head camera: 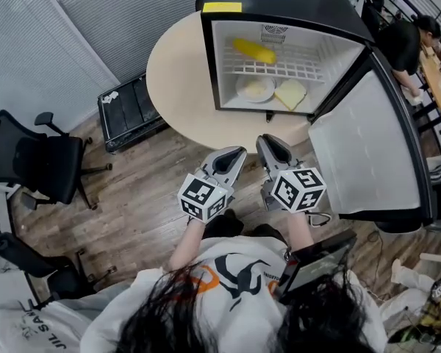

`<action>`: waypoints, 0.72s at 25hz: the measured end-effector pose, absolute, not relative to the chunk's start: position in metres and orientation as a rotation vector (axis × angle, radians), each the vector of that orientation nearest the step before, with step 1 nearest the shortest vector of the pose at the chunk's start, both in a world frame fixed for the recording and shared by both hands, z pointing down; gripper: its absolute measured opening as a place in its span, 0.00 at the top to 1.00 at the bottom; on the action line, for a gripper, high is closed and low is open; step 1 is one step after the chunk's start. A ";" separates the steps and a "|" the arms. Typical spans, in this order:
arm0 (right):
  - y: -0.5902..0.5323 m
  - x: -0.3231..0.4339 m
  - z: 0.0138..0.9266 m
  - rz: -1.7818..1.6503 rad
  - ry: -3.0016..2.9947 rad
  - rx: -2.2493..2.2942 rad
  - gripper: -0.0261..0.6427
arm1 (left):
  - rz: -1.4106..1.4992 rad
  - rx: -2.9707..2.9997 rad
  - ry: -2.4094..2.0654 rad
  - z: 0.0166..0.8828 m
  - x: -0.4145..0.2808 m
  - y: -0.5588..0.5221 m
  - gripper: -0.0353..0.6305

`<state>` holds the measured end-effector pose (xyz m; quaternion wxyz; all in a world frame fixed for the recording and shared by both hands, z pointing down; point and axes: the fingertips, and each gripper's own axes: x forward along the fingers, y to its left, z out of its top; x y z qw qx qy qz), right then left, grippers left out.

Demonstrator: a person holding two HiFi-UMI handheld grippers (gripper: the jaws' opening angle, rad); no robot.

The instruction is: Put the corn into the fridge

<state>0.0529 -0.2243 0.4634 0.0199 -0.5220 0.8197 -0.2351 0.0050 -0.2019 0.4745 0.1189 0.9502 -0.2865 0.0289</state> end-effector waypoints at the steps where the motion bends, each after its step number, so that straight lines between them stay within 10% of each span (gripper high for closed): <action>1: -0.221 0.056 0.464 -0.733 2.543 -1.617 0.87 | 0.089 2.778 -0.844 0.474 0.007 -0.199 0.93; 18: -0.119 0.107 0.462 -0.712 2.719 -1.462 0.89 | 0.078 2.706 -1.073 0.463 0.067 -0.107 0.93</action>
